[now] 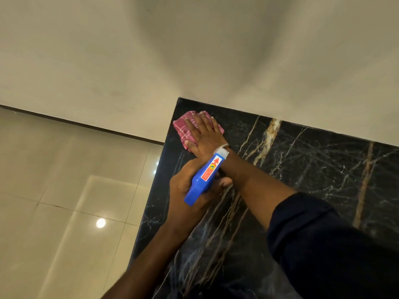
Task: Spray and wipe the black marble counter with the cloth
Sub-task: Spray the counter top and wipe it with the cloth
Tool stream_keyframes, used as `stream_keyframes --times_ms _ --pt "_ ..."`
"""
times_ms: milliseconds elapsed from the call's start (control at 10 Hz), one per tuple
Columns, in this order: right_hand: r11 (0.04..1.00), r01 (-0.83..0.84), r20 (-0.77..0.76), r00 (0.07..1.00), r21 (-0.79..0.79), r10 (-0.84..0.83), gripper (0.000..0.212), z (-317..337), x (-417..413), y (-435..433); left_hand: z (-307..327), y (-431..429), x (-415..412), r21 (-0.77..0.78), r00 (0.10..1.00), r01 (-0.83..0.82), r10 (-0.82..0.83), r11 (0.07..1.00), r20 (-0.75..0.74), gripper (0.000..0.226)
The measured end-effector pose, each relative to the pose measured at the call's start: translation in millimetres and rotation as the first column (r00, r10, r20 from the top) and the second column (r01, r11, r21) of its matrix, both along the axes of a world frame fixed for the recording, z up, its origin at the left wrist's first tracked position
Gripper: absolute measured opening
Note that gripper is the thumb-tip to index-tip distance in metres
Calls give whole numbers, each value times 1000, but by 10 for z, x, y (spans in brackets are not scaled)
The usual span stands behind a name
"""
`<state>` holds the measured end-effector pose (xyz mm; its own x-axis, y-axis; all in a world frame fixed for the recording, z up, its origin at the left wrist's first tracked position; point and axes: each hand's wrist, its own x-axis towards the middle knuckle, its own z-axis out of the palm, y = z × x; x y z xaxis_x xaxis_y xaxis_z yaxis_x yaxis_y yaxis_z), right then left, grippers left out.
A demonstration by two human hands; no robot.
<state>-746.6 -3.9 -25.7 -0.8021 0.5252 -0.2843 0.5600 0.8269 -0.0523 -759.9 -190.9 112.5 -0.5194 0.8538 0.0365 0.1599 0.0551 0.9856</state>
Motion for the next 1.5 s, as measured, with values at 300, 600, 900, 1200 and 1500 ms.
stream_keyframes --times_ms 300,600,900,1200,1500 --pt "950 311 -71 948 -15 -311 78 -89 1532 98 -13 63 3 82 997 -15 21 997 -71 35" --pt "966 253 -72 964 -54 -256 79 -56 532 -101 116 -232 -295 -26 983 -140 135 990 -125 55" --pt "996 87 -49 995 -36 -88 82 -39 -213 -402 -159 -377 -566 -280 988 -139 113 950 -107 21" --pt "965 263 -98 960 2 -262 76 -124 1083 -287 -395 -339 -585 -434 995 -93 99 896 -9 30" --pt "928 372 -72 925 -33 -373 79 -61 122 -591 -492 -398 -662 -493 989 -144 133 858 -56 28"
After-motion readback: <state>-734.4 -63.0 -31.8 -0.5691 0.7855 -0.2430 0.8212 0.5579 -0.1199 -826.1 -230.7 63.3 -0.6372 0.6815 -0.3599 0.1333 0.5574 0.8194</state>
